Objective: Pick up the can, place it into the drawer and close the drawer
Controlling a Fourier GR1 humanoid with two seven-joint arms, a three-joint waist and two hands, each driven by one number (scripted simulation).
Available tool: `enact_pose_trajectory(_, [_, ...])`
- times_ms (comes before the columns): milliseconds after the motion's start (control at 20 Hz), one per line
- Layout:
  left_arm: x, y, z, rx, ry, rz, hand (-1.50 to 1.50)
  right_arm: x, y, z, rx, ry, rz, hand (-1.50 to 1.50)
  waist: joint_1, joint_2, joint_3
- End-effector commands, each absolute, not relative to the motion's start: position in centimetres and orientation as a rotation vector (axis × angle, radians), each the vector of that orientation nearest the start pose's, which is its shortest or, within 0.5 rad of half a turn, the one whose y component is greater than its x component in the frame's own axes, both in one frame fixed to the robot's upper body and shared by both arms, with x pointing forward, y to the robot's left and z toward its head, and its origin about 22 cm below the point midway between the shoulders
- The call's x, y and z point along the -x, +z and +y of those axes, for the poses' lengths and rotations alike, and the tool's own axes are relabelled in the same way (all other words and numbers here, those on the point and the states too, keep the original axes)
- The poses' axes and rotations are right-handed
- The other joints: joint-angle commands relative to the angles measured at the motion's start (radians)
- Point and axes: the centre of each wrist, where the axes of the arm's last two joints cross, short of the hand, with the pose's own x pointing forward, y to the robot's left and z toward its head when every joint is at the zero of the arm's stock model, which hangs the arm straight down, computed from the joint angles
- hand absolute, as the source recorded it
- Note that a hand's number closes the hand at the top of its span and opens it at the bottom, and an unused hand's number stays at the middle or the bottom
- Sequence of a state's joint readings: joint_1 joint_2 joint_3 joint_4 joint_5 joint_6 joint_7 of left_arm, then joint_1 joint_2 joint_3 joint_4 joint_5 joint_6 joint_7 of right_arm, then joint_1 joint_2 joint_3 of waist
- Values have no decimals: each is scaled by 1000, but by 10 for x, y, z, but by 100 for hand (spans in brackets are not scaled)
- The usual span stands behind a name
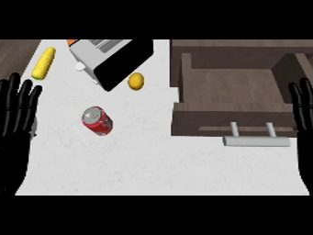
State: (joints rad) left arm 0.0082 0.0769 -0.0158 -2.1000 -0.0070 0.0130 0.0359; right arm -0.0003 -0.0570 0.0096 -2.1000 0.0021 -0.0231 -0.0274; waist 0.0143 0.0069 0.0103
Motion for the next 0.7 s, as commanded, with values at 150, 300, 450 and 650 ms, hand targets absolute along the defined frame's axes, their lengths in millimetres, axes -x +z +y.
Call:
enact_pose_trajectory(150, [-201,119,225,-195,26,-2064,-150,-205,120,-231,54,54,-2101,-150,-14,-8,-10])
enact_pose_trajectory(300, [-197,90,248,-339,267,-1731,-150,-198,93,-255,143,-45,-1846,-150,-18,1,-10])
enact_pose_trajectory(450, [-202,104,237,-349,296,-1693,-150,-204,104,-257,145,-62,-1799,-150,-18,-6,-10])
enact_pose_trajectory(650, [-205,113,233,-372,340,-1664,-150,-207,107,-243,144,-59,-1802,-150,-14,-7,-10])
